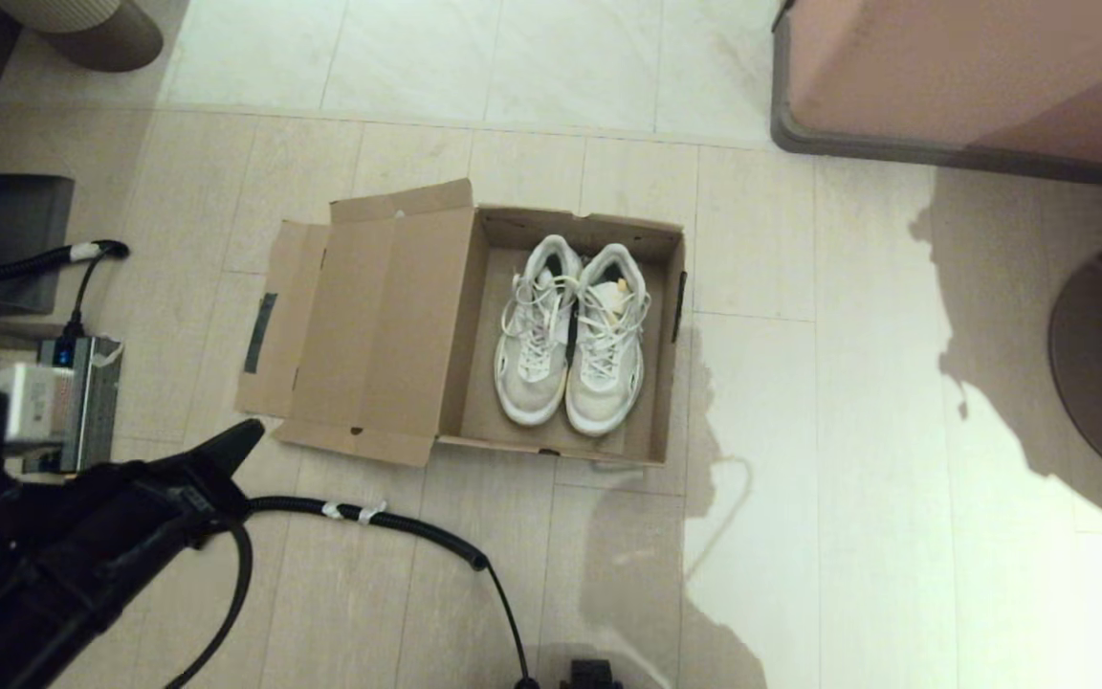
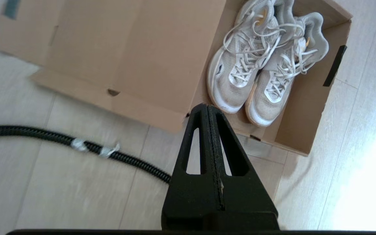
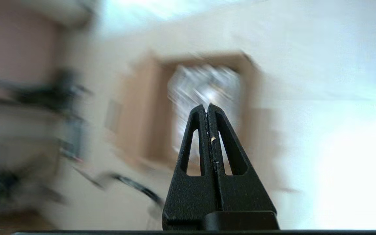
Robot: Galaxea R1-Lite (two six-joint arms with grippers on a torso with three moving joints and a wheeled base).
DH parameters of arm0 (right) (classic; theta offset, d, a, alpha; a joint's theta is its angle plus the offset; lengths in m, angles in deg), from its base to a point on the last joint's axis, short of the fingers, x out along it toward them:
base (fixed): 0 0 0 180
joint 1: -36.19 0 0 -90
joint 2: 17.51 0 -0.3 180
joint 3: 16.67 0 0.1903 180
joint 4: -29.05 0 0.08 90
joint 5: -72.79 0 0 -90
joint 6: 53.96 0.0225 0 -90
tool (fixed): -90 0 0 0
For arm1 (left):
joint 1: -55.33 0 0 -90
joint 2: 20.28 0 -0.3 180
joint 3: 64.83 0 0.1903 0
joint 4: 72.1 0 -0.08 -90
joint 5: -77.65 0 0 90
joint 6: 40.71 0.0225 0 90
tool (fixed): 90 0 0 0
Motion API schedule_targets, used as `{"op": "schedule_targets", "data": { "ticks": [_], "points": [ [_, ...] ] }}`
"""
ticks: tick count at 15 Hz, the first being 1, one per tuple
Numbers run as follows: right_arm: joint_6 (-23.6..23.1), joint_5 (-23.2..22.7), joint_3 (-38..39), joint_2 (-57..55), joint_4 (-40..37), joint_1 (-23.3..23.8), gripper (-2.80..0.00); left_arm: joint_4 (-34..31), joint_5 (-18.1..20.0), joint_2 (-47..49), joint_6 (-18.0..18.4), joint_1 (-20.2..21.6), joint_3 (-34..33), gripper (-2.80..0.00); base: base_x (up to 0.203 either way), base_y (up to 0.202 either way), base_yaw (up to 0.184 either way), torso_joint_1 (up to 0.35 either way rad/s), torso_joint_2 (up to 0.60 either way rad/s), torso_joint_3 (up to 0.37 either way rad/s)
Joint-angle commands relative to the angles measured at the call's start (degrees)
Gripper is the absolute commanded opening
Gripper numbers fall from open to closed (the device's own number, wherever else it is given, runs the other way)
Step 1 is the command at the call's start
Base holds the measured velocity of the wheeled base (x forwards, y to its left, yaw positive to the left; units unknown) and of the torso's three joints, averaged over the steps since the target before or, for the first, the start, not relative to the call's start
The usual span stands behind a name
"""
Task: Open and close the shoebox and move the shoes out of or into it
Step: Put the shoes out of the shoe box
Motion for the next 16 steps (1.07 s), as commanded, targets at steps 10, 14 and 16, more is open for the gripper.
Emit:
{"op": "schedule_targets", "data": {
  "ticks": [10, 14, 16],
  "points": [
    [-17.54, 6.96, 17.76, 34.48, -32.49, 5.49, -2.80, 0.53, -2.04, 32.36, 5.04, -9.57, 31.93, -2.80, 0.000, 0.000, 0.000, 0.000, 0.00, 0.000],
    [-25.70, 18.86, 27.60, 39.04, -41.52, 7.48, -2.80, 3.04, -2.88, 30.62, 4.94, -10.55, 25.53, -2.80, 0.000, 0.000, 0.000, 0.000, 0.00, 0.000],
    [-27.65, 19.40, 28.03, 40.53, -43.46, 6.75, -2.80, 4.23, -2.92, 30.59, 4.97, -10.46, 24.57, -2.80, 0.000, 0.000, 0.000, 0.000, 0.00, 0.000]
  ]
}}
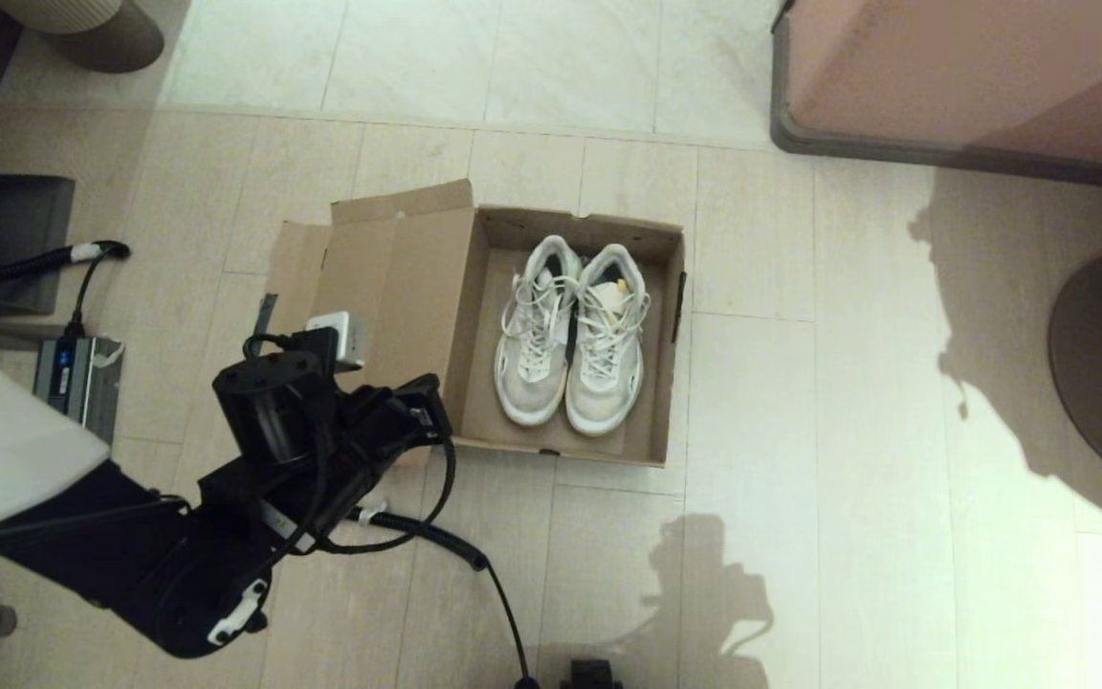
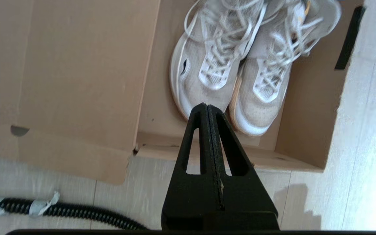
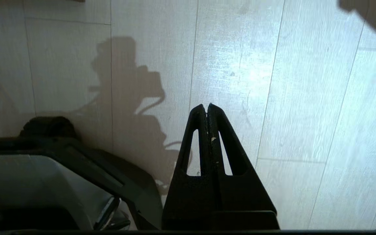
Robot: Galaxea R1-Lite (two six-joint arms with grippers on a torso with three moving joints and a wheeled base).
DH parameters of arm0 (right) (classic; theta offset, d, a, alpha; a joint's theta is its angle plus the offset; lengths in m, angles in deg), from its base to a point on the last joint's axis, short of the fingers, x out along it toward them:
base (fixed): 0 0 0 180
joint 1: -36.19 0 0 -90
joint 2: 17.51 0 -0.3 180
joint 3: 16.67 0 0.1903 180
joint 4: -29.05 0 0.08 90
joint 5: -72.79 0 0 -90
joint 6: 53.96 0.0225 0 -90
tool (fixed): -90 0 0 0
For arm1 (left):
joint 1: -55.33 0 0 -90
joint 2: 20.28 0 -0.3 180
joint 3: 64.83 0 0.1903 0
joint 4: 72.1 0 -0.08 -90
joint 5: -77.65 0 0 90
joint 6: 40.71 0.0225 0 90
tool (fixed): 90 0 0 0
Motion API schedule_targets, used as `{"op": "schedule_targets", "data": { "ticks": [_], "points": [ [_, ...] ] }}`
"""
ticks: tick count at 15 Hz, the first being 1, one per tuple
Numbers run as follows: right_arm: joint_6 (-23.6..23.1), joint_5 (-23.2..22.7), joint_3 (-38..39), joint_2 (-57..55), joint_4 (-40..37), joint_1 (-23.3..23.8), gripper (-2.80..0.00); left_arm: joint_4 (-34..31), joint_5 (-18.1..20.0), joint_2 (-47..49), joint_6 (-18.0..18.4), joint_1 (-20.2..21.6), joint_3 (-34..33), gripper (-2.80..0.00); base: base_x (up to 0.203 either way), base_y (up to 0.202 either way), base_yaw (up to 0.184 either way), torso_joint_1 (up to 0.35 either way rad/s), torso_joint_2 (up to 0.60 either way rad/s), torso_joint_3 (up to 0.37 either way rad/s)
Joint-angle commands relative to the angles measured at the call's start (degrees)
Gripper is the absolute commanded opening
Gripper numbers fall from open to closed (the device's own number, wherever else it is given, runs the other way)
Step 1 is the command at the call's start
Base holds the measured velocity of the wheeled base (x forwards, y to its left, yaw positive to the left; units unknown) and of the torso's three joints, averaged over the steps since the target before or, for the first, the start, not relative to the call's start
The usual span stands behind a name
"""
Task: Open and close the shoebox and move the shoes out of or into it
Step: Put the shoes out of the shoe box
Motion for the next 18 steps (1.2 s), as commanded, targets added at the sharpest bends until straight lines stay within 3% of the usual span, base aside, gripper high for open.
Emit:
{"op": "schedule_targets", "data": {
  "ticks": [1, 4, 5, 7, 8, 9, 11, 13, 15, 18],
  "points": [
    [-1.54, -0.14, 0.73, 2.20, 0.20, -0.72, -2.80, 0.44, -0.17, 0.01, -0.05, -0.28, -0.69, -2.80, 0.000, 0.000, 0.000, 0.000, 0.00, 0.000],
    [-11.01, -2.80, 1.04, 2.26, 1.76, -0.80, -2.80, 0.52, -1.79, -1.85, -0.08, -0.42, -2.54, -2.80, 0.000, 0.000, 0.000, 0.000, 0.00, 0.000],
    [-11.17, -1.25, 1.15, 2.26, 2.07, -0.80, -2.80, 0.52, -2.09, -3.15, -0.12, -0.35, -3.53, -2.80, 0.000, 0.000, 0.000, 0.000, 0.00, 0.000],
    [-11.02, 9.22, 3.20, 2.26, 4.84, -0.80, -2.80, 0.52, -2.27, -6.63, -0.17, -0.15, -7.28, -2.80, 0.000, 0.000, 0.000, 0.000, 0.00, 0.000],
    [-11.11, 10.77, 3.75, 2.26, 6.16, -0.80, -2.80, 0.52, -2.32, -8.70, -0.23, -0.08, -9.18, -2.80, 0.000, 0.000, 0.000, 0.000, 0.00, 0.000],
    [-11.15, 8.15, 4.01, 2.26, 6.54, -0.80, -2.80, 0.49, -2.39, -10.86, -0.38, -0.06, -10.74, -2.80, 0.000, 0.000, 0.000, 0.000, 0.00, 0.000],
    [-8.24, 5.57, 4.13, 2.26, 6.30, -0.82, -2.80, 0.45, -3.33, -15.93, -0.67, -0.01, -15.19, -2.80, 0.000, 0.000, 0.000, 0.000, 0.00, 0.000],
    [-1.21, 5.75, 4.13, 2.26, 5.25, -0.80, -2.80, 0.25, -4.41, -23.05, -1.62, 0.34, -20.57, -2.80, 0.000, 0.000, 0.000, 0.000, 0.00, 0.000],
    [0.13, 6.53, 3.86, 2.26, 2.49, -0.80, -2.80, -0.96, -5.69, -32.26, -2.72, 4.83, -25.44, -2.80, 0.000, 0.000, 0.000, 0.000, 0.00, 0.000],
    [0.04, 6.53, 3.86, 2.26, 2.41, -0.86, -2.80, -5.13, -6.28, -47.11, -3.29, 17.62, -33.25, -2.80, 0.000, 0.000, 0.000, 0.000, 0.00, 0.000]
  ]
}}
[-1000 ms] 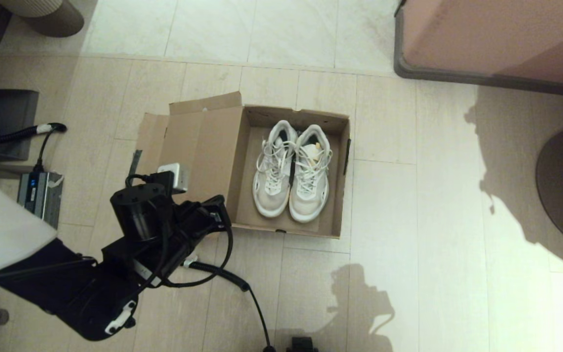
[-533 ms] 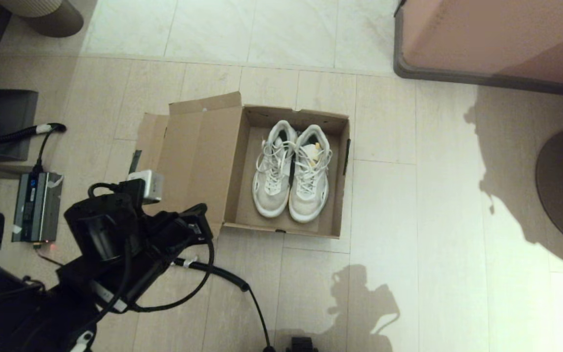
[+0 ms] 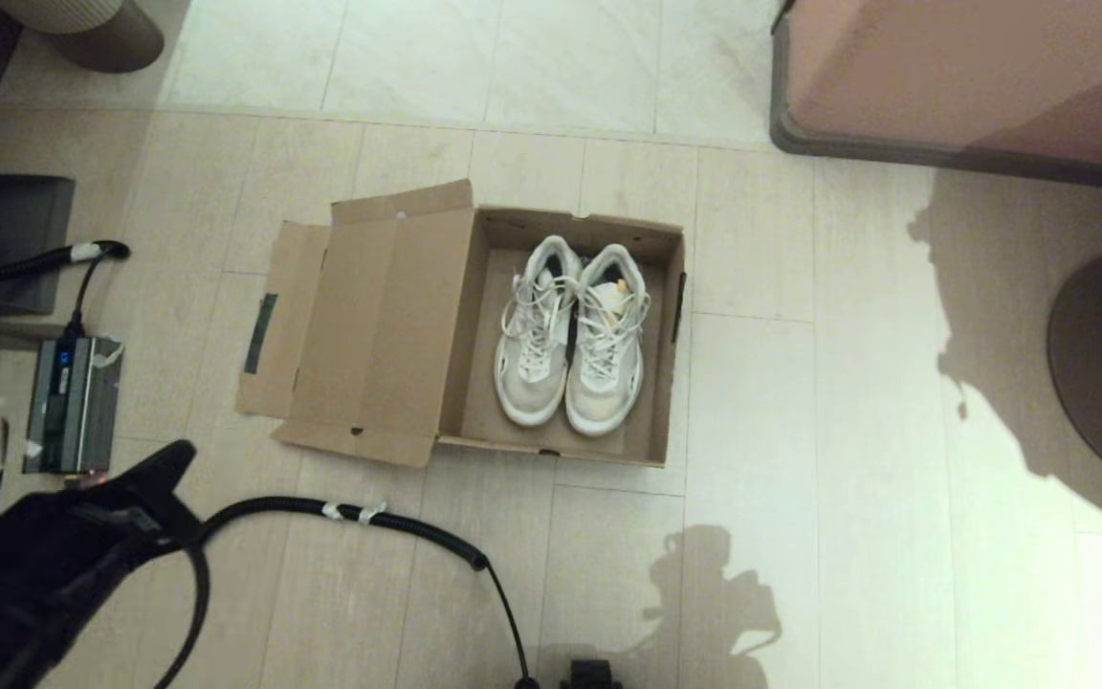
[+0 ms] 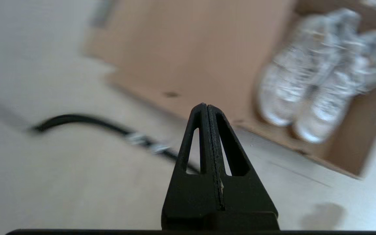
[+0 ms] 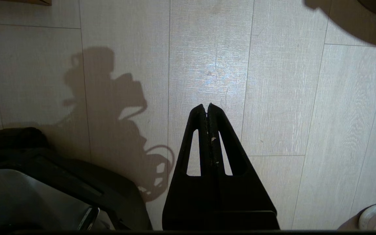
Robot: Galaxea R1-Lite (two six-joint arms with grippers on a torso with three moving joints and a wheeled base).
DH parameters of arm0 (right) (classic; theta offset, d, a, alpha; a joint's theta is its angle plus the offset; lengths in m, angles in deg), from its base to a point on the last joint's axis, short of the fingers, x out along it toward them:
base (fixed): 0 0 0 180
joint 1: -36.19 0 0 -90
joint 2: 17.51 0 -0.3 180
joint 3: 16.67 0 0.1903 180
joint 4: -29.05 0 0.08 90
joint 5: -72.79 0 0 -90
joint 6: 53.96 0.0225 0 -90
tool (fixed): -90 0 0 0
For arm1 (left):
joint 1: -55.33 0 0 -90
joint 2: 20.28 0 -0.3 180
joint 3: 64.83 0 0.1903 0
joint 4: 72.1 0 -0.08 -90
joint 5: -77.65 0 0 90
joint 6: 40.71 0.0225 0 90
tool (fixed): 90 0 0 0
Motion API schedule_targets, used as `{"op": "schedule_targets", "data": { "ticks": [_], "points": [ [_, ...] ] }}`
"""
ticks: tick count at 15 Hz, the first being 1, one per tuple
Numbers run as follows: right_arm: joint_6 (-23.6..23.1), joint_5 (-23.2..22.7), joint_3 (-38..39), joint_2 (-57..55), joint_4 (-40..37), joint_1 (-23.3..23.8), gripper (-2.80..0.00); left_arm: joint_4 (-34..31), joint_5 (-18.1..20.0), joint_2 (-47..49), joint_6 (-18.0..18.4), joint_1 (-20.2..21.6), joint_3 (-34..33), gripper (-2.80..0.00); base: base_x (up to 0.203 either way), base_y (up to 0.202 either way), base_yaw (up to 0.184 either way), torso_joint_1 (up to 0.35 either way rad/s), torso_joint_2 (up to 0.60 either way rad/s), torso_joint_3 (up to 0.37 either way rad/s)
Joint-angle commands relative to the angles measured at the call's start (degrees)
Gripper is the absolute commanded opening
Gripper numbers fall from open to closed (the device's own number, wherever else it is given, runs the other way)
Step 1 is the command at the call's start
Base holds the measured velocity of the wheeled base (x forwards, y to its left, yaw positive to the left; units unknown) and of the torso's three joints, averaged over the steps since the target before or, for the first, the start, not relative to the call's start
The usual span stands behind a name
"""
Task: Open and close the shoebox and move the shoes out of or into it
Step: Put the shoes out of the shoe box
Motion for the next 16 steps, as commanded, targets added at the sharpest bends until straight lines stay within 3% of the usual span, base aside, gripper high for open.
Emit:
{"op": "schedule_targets", "data": {
  "ticks": [1, 3, 6, 9, 12, 14, 16],
  "points": [
    [0.00, 0.00, 0.53, -0.28, -0.02, -0.07, -2.80, -1.86, -0.17, -13.59, 0.11, 5.41, -4.99, -2.80, 0.000, 0.000, 0.000, 0.000, 0.00, 0.000],
    [0.26, 0.08, 0.53, -0.28, -0.02, -0.06, -2.80, -8.58, -0.21, -22.19, 0.47, 7.40, -7.00, -2.80, 0.000, 0.000, 0.000, 0.000, 0.00, 0.000],
    [0.23, -0.47, -1.19, -0.29, 0.11, -0.41, -2.80, -24.34, 0.96, -34.80, 1.52, 8.30, -7.91, -2.80, 0.000, 0.000, 0.000, 0.000, 0.00, 0.000],
    [1.86, -5.84, -12.51, -5.49, -1.84, -0.75, -2.80, -37.89, 4.57, -46.42, 3.57, 8.74, -8.19, -2.80, 0.000, 0.000, 0.000, 0.000, 0.00, 0.000],
    [2.27, -7.53, -16.48, -13.71, -2.34, -0.83, -2.80, -54.40, 10.01, -61.16, 9.11, 9.13, -7.51, -2.80, 0.000, 0.000, 0.000, 0.000, 0.00, 0.000],
    [2.40, -7.85, -19.68, -20.27, -1.03, -0.89, -2.80, -69.12, 14.02, -70.51, 13.35, 9.69, -5.56, -2.80, 0.000, 0.000, 0.000, 0.000, 0.00, 0.000],
    [3.51, -8.56, -23.53, -29.85, 2.77, -1.01, -2.80, -71.31, 17.33, -72.40, 17.73, 10.06, -5.57, -2.80, 0.000, 0.000, 0.000, 0.000, 0.00, 0.000]
  ]
}}
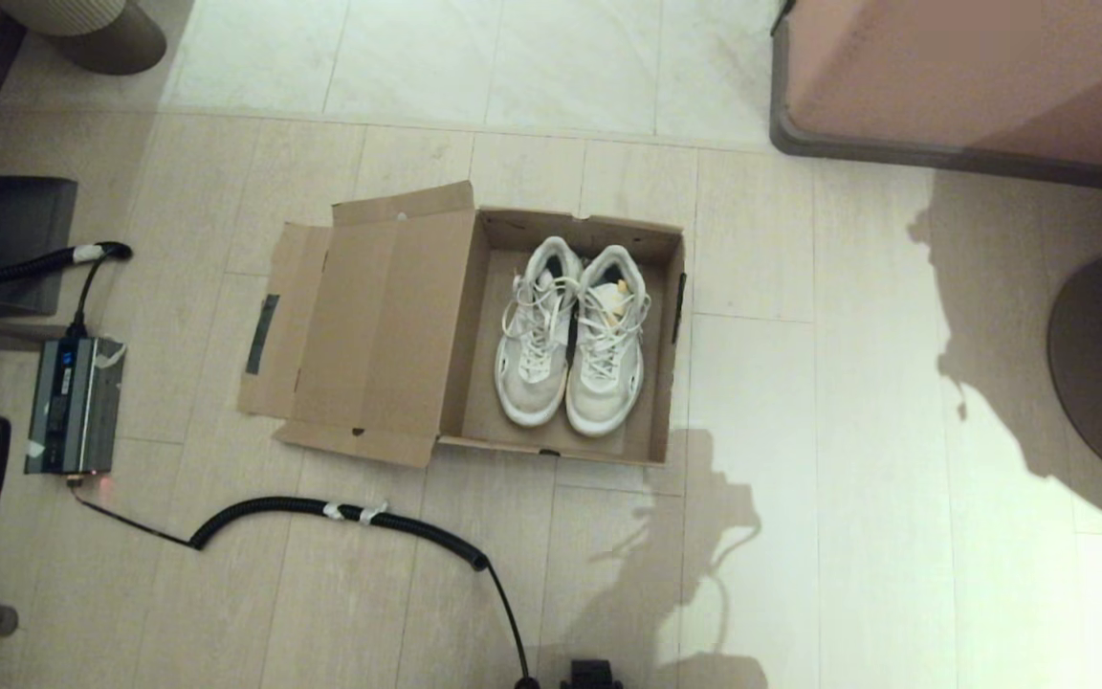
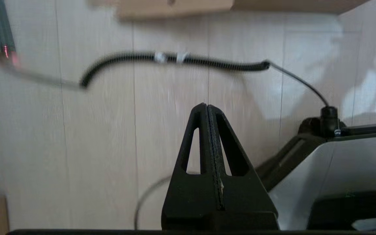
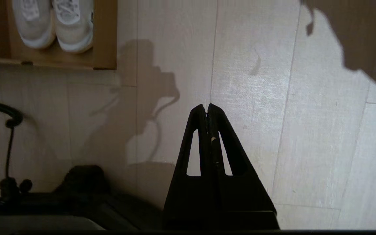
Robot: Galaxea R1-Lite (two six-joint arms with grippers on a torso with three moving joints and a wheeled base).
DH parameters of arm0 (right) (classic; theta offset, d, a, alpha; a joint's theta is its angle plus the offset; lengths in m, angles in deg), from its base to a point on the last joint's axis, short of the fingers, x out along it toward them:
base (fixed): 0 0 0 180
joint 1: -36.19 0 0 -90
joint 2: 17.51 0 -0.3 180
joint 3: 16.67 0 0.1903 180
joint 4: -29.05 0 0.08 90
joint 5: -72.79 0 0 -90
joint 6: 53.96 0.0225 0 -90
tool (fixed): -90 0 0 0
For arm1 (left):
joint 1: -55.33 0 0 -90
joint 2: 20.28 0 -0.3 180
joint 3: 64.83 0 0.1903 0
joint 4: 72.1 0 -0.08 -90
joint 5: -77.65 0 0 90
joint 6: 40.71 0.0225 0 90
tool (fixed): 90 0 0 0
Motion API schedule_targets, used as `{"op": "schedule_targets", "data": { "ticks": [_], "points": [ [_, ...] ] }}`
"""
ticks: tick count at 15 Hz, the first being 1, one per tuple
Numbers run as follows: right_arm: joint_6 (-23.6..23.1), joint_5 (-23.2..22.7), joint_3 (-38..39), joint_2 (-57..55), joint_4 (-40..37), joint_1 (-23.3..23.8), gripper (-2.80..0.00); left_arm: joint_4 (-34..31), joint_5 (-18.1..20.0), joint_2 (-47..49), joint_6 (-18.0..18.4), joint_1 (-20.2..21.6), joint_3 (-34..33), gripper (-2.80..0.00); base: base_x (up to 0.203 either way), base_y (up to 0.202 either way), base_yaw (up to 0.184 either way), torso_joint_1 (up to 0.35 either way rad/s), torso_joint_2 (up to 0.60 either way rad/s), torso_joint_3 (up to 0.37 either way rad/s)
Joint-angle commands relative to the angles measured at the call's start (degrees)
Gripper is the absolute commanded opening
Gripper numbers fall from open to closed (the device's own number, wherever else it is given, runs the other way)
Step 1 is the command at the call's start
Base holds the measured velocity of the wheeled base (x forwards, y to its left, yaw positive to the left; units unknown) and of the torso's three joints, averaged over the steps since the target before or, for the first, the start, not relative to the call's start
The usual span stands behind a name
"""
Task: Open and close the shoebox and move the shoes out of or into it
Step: Put the shoes out of the shoe box
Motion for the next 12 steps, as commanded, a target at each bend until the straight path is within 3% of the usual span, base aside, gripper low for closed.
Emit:
{"op": "schedule_targets", "data": {
  "ticks": [1, 2, 6, 9, 12],
  "points": [
    [1.47, -0.71, -3.37, -13.05, 2.91, -0.22, -2.80, 2.79, 0.89, -4.98, 1.37, 0.20, -1.54, -2.80, 0.000, 0.000, 0.000, 0.000, 0.00, 0.000],
    [4.23, -1.48, -5.43, -18.87, 5.52, -0.97, -2.80, 6.53, 0.78, -4.92, 0.70, 0.26, -2.38, -2.80, 0.000, 0.000, 0.000, 0.000, 0.00, 0.000],
    [25.24, -3.02, -15.44, -43.03, 18.08, -10.52, -2.80, 5.68, 0.60, -4.88, -1.09, 0.33, -2.72, -2.80, 0.000, 0.000, 0.000, 0.000, 0.00, 0.000],
    [31.74, -2.36, -23.20, -61.24, 30.16, -18.08, -2.80, 5.68, 0.60, -4.88, -1.71, 0.33, -2.72, -2.80, 0.000, 0.000, 0.000, 0.000, 0.00, 0.000],
    [34.93, -1.33, -37.40, -75.36, 39.76, -24.73, -2.80, 5.68, 0.60, -4.88, -1.71, 0.33, -2.72, -2.80, 0.000, 0.000, 0.000, 0.000, 0.00, 0.000]
  ]
}}
